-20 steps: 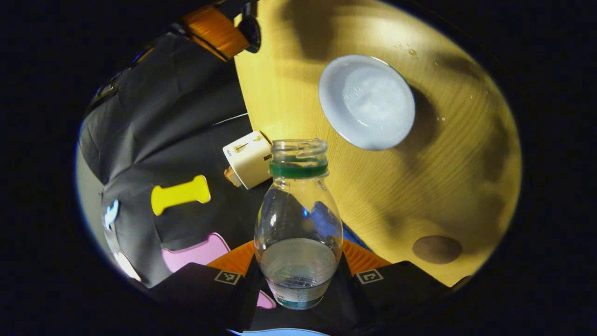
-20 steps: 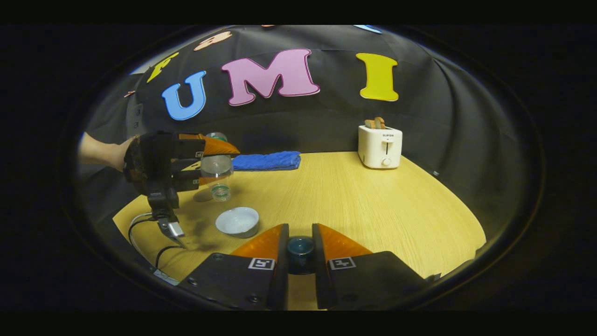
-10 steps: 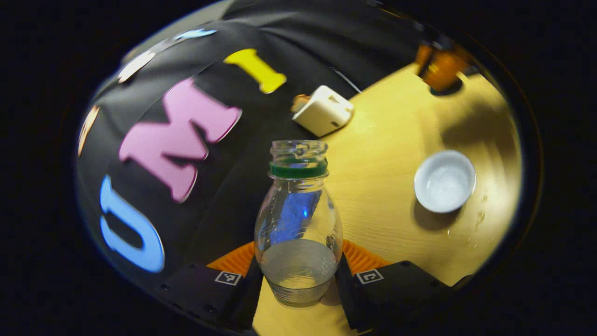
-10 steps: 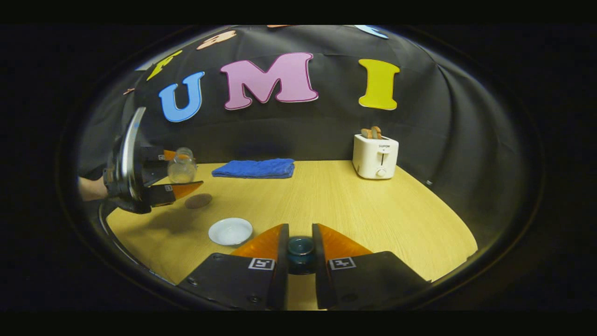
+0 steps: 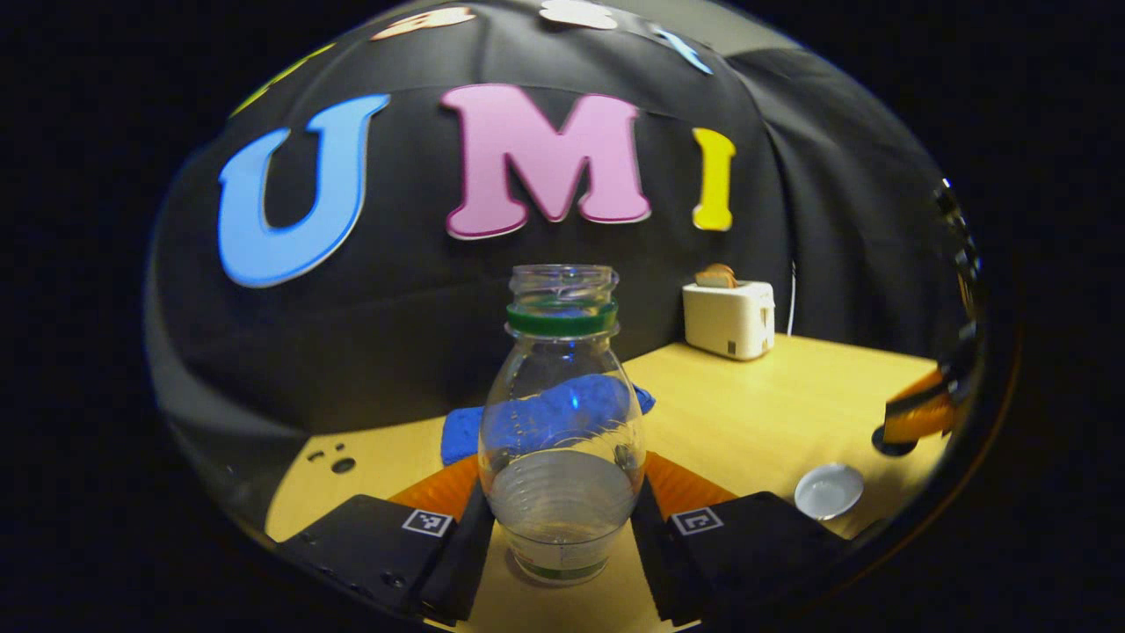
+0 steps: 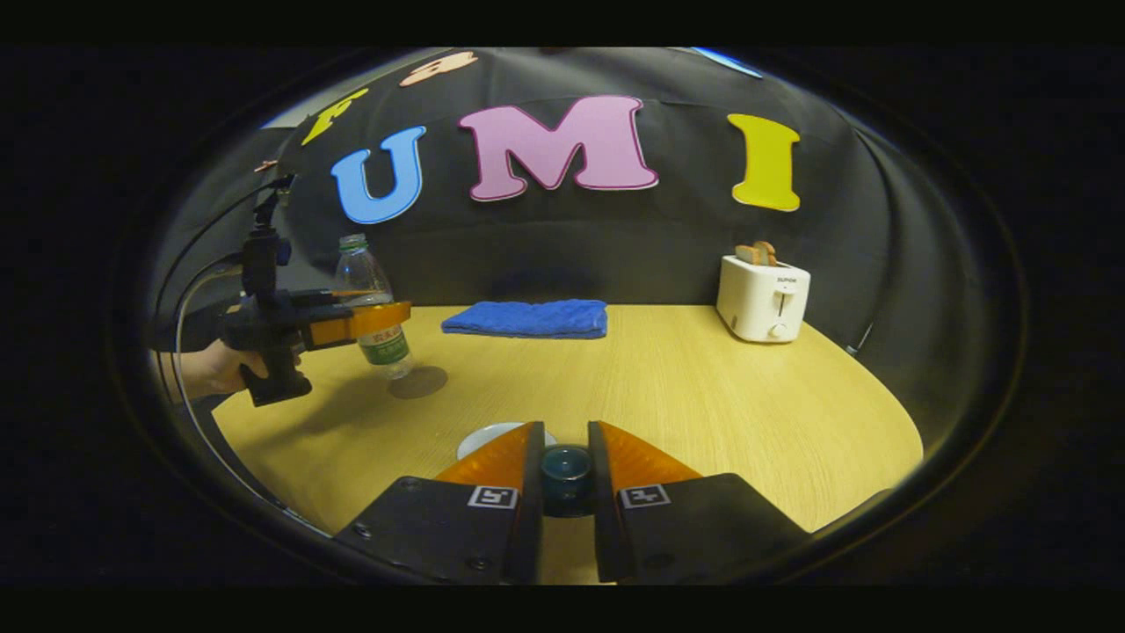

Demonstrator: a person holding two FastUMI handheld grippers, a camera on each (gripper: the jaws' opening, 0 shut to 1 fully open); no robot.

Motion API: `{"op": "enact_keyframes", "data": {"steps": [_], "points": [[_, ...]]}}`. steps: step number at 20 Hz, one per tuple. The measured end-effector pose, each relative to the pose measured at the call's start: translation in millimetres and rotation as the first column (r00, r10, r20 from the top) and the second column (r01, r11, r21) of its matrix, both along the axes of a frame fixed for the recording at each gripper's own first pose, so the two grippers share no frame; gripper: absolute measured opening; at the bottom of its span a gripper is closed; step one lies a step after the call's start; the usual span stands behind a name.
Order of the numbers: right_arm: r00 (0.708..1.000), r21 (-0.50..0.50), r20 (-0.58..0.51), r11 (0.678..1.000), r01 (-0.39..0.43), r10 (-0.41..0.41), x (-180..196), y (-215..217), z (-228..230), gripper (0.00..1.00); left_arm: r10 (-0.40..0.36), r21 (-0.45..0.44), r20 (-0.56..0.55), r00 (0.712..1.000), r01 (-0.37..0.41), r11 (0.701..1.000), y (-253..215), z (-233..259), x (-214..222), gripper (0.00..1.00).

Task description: Open the teacup lid with one hand, grasp the water bottle and pour water into the teacup with the other hand; after pouring, place the water bottle on the coaster and then close the teacup lid.

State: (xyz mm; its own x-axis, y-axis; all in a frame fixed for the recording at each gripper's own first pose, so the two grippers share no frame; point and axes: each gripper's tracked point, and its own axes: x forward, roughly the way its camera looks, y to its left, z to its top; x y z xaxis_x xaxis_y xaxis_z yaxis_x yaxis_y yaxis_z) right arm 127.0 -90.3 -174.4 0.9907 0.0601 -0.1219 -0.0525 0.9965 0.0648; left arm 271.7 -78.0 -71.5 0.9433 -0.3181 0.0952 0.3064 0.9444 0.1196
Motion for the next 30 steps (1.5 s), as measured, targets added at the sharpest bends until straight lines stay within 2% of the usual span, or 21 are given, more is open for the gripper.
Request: {"op": "enact_keyframes", "data": {"steps": [4, 5, 6, 13, 14, 15, 16, 17, 18, 19, 23, 30], "points": [[1.000, 0.027, -0.003, 0.999, 0.017, -0.017, 10, 1, 2, 0.27, 0.011, -0.143, -0.047, 0.999, -0.018, 0.990, 19, -11, 33, 0.75], [1.000, 0.028, -0.003, 0.999, 0.022, -0.022, 11, 2, 2, 0.32, 0.006, -0.156, -0.072, 0.997, -0.017, 0.988, 18, -19, 38, 0.75], [1.000, 0.026, -0.005, 0.999, 0.026, -0.026, 12, 2, 2, 0.27, 0.013, -0.155, -0.094, 0.995, -0.028, 0.988, 22, -28, 42, 0.75], [1.000, 0.029, -0.027, 0.999, 0.015, -0.014, 13, 16, 0, 0.27, 0.003, -0.118, -0.079, 0.997, -0.012, 0.993, 19, -33, 42, 0.78], [1.000, 0.027, -0.024, 1.000, 0.015, -0.014, 13, 15, 1, 0.22, 0.003, -0.110, -0.086, 0.996, -0.013, 0.994, 19, -33, 42, 0.80], [1.000, 0.026, -0.021, 1.000, 0.016, -0.015, 14, 15, 2, 0.22, 0.000, -0.102, -0.093, 0.996, -0.010, 0.995, 16, -36, 41, 0.81], [1.000, 0.028, -0.021, 1.000, 0.015, -0.014, 14, 15, 2, 0.22, 0.005, -0.098, -0.098, 0.995, -0.014, 0.995, 16, -34, 38, 0.84], [1.000, 0.029, -0.019, 0.999, 0.014, -0.014, 15, 16, 4, 0.27, 0.001, -0.098, -0.101, 0.995, -0.011, 0.995, 14, -36, 36, 0.97], [1.000, 0.029, -0.016, 0.999, 0.014, -0.013, 14, 16, 5, 0.22, -0.007, -0.104, -0.101, 0.995, -0.004, 0.995, 11, -33, 32, 0.98], [1.000, 0.028, -0.013, 1.000, 0.013, -0.012, 15, 15, 7, 0.27, -0.016, -0.111, -0.100, 0.995, 0.005, 0.994, 11, -32, 28, 0.98], [1.000, 0.033, -0.006, 0.999, 0.003, -0.003, 17, 18, 9, 0.28, 0.030, -0.096, -0.115, 0.993, -0.041, 0.995, 26, -41, 9, 0.98], [0.998, 0.009, 0.004, 0.998, -0.055, 0.055, 30, 39, 4, 0.28, 0.019, -0.143, -0.187, 0.982, -0.046, 0.989, 31, -61, -45, 0.95]]}}
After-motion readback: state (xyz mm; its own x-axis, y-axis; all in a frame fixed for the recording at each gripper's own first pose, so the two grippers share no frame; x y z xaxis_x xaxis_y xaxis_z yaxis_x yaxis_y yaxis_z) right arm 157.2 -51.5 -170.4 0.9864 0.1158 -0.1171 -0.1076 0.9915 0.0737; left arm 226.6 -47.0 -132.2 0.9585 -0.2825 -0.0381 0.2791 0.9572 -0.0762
